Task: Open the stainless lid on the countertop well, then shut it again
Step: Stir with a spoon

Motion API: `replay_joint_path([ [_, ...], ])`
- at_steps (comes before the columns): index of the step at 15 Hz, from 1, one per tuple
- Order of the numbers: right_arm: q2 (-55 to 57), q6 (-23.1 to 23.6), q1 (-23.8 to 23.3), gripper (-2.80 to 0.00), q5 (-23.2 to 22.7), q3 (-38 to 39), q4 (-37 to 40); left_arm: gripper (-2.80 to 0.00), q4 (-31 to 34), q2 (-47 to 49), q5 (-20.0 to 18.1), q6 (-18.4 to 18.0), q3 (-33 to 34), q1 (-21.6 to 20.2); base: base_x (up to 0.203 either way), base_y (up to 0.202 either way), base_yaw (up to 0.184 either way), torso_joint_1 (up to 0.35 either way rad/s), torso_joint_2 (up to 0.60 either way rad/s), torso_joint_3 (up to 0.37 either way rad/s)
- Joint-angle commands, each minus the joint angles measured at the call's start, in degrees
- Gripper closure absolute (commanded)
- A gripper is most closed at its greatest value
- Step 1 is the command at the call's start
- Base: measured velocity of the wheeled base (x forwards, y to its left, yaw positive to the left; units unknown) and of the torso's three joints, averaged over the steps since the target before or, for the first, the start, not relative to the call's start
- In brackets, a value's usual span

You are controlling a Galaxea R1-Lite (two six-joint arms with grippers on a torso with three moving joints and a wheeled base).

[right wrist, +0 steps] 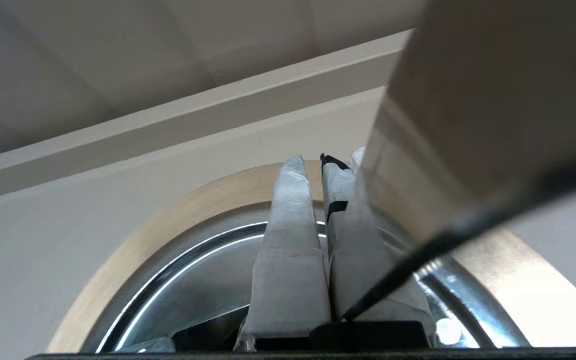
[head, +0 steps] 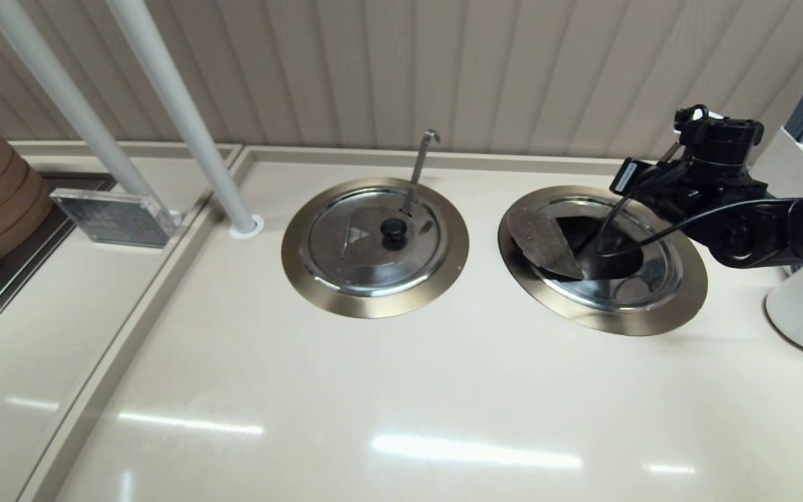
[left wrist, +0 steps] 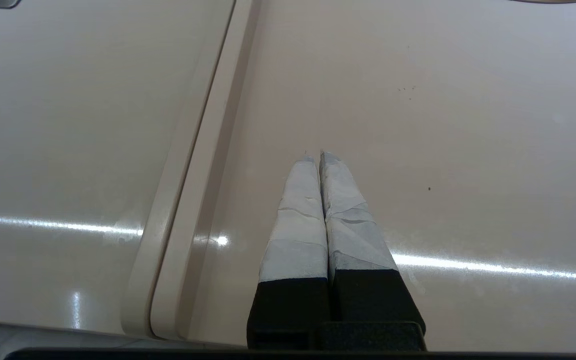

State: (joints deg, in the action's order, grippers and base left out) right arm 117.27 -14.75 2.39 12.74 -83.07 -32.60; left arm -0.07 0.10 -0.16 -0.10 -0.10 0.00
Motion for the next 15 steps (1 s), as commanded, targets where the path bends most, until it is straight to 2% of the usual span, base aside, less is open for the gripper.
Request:
replay_joint_path([
  [1,-3.2,-0.2,0.9,0.00,0.0,1.3,-0.3,0.00,0.0,0.1,0.0,0.0,0.0,0.0,0.000,0.000,0.000,0.000,0.00,0.000],
  [3,-5.4,-0.1,1.3,0.00,-0.2,3.2,-0.6,0.00,0.0,0.1,0.0,0.0,0.0,0.0,0.000,0.000,0.000,0.000,0.00,0.000],
  [6,-7.6,0.7,1.7,0.00,-1.5,6.2,-6.1,0.00,0.0,0.1,0.0,0.0,0.0,0.0,0.000,0.000,0.000,0.000,0.00,0.000],
  [9,-10.9,1.3,2.2,0.00,-2.2,7.7,-6.4,0.00,0.0,0.1,0.0,0.0,0.0,0.0,0.000,0.000,0.000,0.000,0.00,0.000],
  [10,-11.7,2.1,2.5,0.00,-2.5,8.7,-6.4,0.00,0.0,0.1,0.0,0.0,0.0,0.0,0.000,0.000,0.000,0.000,0.00,0.000],
  [13,-12.2,9.6,3.1,0.00,-3.0,12.4,-8.5,0.00,0.0,0.1,0.0,0.0,0.1,0.0,0.000,0.000,0.000,0.000,0.00,0.000],
  [15,-12.2,10.3,4.0,0.00,-3.3,13.8,-11.9,0.00,0.0,0.1,0.0,0.0,0.1,0.0,0.000,0.000,0.000,0.000,0.00,0.000],
])
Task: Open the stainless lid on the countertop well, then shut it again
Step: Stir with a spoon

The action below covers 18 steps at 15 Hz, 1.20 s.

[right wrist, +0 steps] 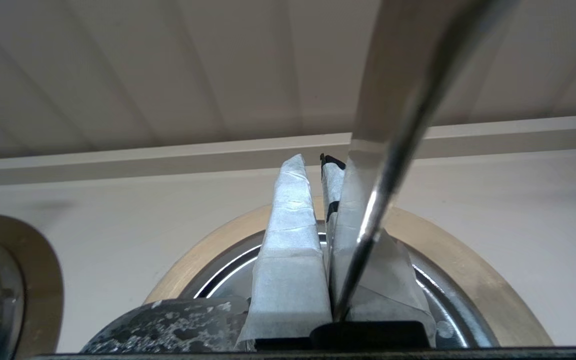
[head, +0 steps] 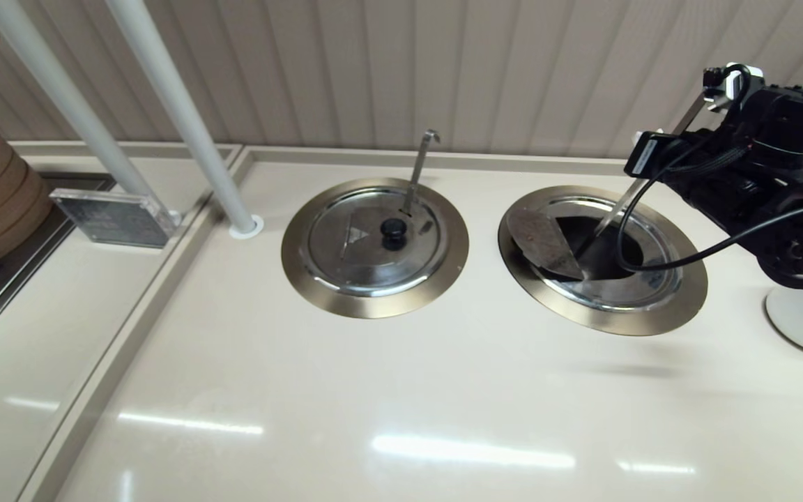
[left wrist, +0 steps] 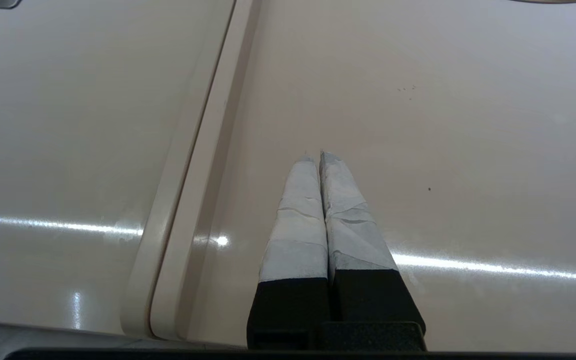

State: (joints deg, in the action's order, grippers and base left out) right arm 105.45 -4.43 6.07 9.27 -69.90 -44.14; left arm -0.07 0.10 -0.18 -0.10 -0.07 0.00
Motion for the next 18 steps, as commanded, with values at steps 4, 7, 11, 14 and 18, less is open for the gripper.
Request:
replay_joint_path([
  [4,-2.5,0.1,0.3,0.00,-0.7,0.9,-0.1,0.00,0.0,0.1,0.0,0.0,0.0,0.0,0.000,0.000,0.000,0.000,0.00,0.000],
  [7,-4.7,1.3,0.3,0.00,-2.0,1.9,2.6,0.00,0.0,0.1,0.0,0.0,0.0,0.0,0.000,0.000,0.000,0.000,0.00,0.000],
  [11,-8.3,4.1,-1.4,0.00,-6.4,2.0,14.6,0.00,0.0,0.1,0.0,0.0,0.0,0.0,0.000,0.000,0.000,0.000,0.00,0.000],
  [14,-6.6,11.4,-5.4,0.00,-5.8,1.4,17.4,0.00,0.0,0.1,0.0,0.0,0.0,0.0,0.000,0.000,0.000,0.000,0.00,0.000],
  [18,-2.4,10.7,-5.4,0.00,1.0,-1.8,14.9,0.00,0.0,0.1,0.0,0.0,0.0,0.0,0.000,0.000,0.000,0.000,0.00,0.000],
])
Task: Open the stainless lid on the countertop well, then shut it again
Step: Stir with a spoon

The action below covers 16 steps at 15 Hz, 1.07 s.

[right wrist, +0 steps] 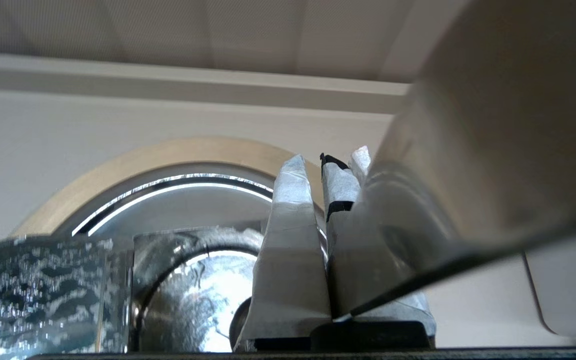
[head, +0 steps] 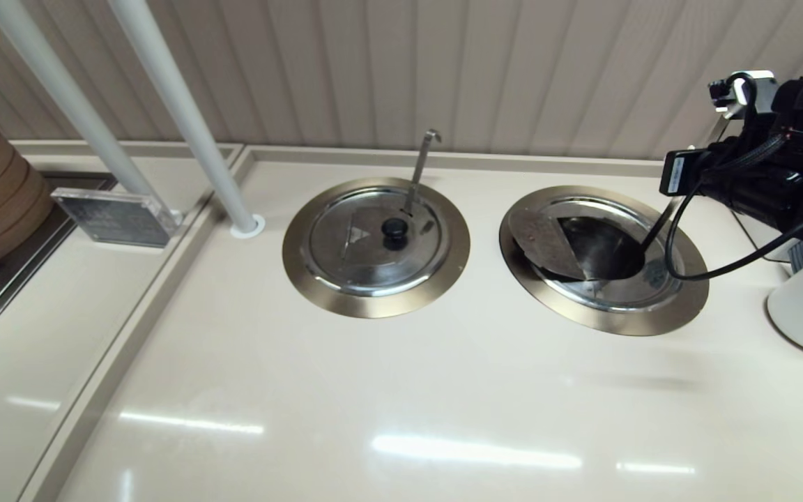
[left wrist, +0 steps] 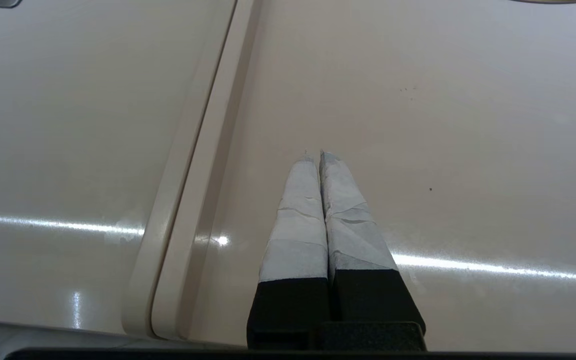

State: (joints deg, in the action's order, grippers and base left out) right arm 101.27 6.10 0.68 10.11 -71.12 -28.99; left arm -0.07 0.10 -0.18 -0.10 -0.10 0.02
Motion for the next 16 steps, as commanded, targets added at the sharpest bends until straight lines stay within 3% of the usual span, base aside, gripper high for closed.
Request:
replay_joint_path([
  [1,2.9,-2.9,0.6,0.00,0.1,-1.2,-2.2,0.00,0.0,0.1,0.0,0.0,0.0,0.0,0.000,0.000,0.000,0.000,0.00,0.000],
  [3,3.7,-7.8,2.9,0.00,-0.9,-1.8,-3.8,0.00,0.0,0.1,0.0,0.0,0.0,0.0,0.000,0.000,0.000,0.000,0.00,0.000],
  [7,2.4,-12.7,5.6,0.00,-2.5,-1.1,-3.8,0.00,0.0,0.1,0.0,0.0,0.0,0.0,0.000,0.000,0.000,0.000,0.00,0.000],
  [13,-1.7,-9.5,3.4,0.00,-4.2,-0.8,2.4,0.00,0.0,0.1,0.0,0.0,0.0,0.0,0.000,0.000,0.000,0.000,0.00,0.000],
  [16,0.3,-6.9,2.1,0.00,-4.0,-1.0,1.6,0.00,0.0,0.1,0.0,0.0,0.0,0.0,0.000,0.000,0.000,0.000,0.00,0.000],
])
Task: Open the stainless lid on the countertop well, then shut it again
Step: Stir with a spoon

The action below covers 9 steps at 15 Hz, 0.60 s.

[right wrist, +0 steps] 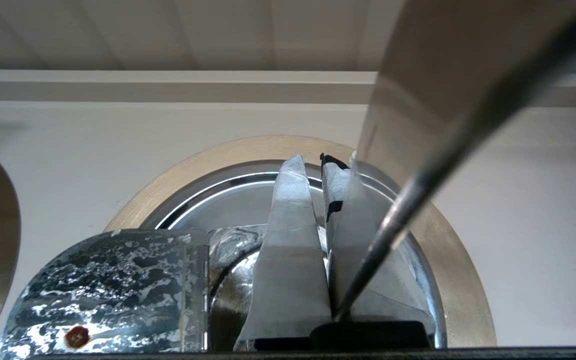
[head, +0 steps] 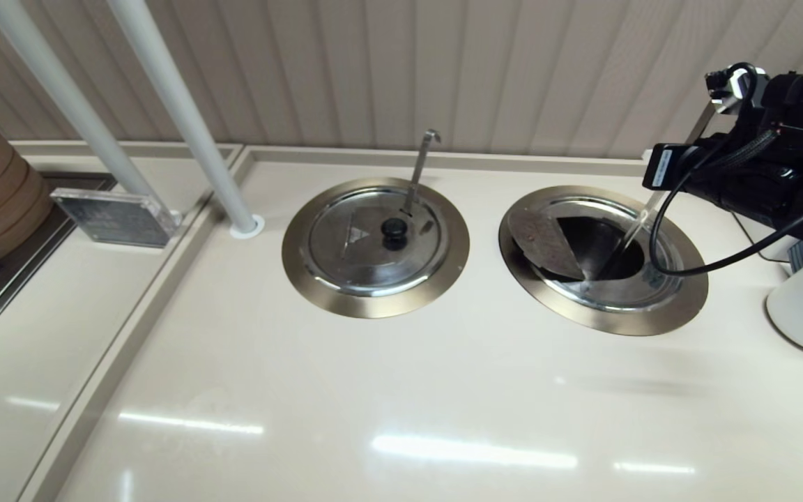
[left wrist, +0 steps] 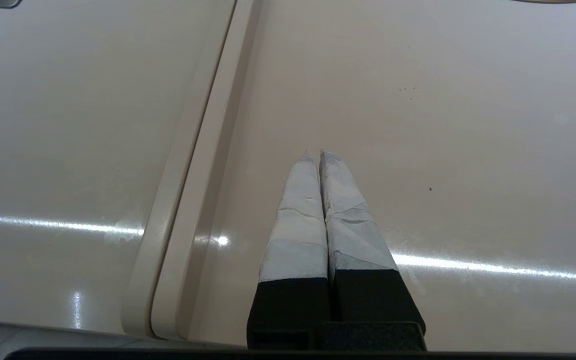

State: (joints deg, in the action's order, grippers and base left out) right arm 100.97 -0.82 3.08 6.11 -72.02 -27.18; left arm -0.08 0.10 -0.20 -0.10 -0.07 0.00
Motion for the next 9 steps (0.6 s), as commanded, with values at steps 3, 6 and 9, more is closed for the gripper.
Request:
replay_joint_path([
  [3,2.4,-0.3,-0.1,0.00,0.3,-0.2,-3.5,0.00,0.0,0.1,0.0,0.0,0.0,0.0,0.000,0.000,0.000,0.000,0.00,0.000],
  [6,2.9,-3.3,2.4,0.00,0.4,0.3,-5.1,0.00,0.0,0.1,0.0,0.0,0.0,0.0,0.000,0.000,0.000,0.000,0.00,0.000],
  [9,0.7,-3.4,3.4,0.00,0.2,1.7,-4.2,0.00,0.0,0.1,0.0,0.0,0.0,0.0,0.000,0.000,0.000,0.000,0.00,0.000],
])
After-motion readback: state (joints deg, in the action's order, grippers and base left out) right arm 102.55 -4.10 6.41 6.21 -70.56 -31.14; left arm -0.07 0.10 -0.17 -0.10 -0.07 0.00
